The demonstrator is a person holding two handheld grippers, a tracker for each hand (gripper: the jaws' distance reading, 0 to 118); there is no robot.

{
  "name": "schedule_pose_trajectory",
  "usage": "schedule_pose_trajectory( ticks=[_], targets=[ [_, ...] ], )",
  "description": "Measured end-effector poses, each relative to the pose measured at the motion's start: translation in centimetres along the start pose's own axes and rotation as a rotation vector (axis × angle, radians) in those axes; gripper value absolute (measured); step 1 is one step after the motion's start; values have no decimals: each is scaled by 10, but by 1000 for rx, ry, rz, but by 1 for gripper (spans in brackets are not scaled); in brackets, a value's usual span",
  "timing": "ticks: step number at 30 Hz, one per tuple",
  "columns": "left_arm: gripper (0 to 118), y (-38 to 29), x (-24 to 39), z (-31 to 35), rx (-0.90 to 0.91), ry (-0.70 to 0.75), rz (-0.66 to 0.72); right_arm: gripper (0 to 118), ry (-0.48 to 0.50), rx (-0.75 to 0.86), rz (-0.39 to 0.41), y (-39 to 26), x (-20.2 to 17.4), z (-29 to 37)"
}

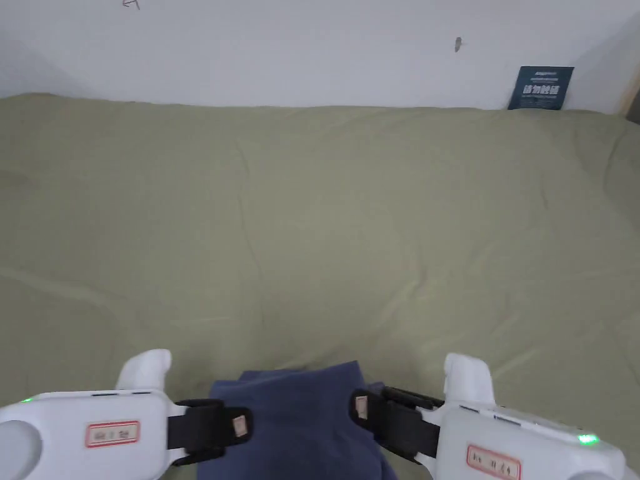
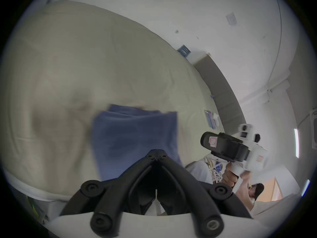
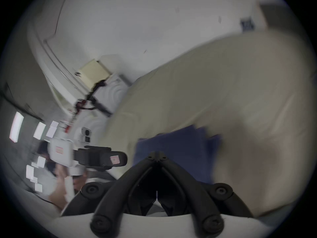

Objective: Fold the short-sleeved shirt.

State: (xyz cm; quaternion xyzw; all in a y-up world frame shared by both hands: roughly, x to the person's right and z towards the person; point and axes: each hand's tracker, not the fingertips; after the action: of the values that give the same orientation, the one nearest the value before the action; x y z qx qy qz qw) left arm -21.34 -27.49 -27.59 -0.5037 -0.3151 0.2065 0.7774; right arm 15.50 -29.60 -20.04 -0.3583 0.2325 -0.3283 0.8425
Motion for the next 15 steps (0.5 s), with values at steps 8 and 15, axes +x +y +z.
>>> schedule_pose_trajectory(
  ticks=[8,15],
  targets=[
    [0,4,-72,5,3,61,108,1,126,-268,-291,-10,92,-74],
    [118,6,-90,-34,-81,-203,130,1,225,-229,-388,-13,114,-72]
  ],
)
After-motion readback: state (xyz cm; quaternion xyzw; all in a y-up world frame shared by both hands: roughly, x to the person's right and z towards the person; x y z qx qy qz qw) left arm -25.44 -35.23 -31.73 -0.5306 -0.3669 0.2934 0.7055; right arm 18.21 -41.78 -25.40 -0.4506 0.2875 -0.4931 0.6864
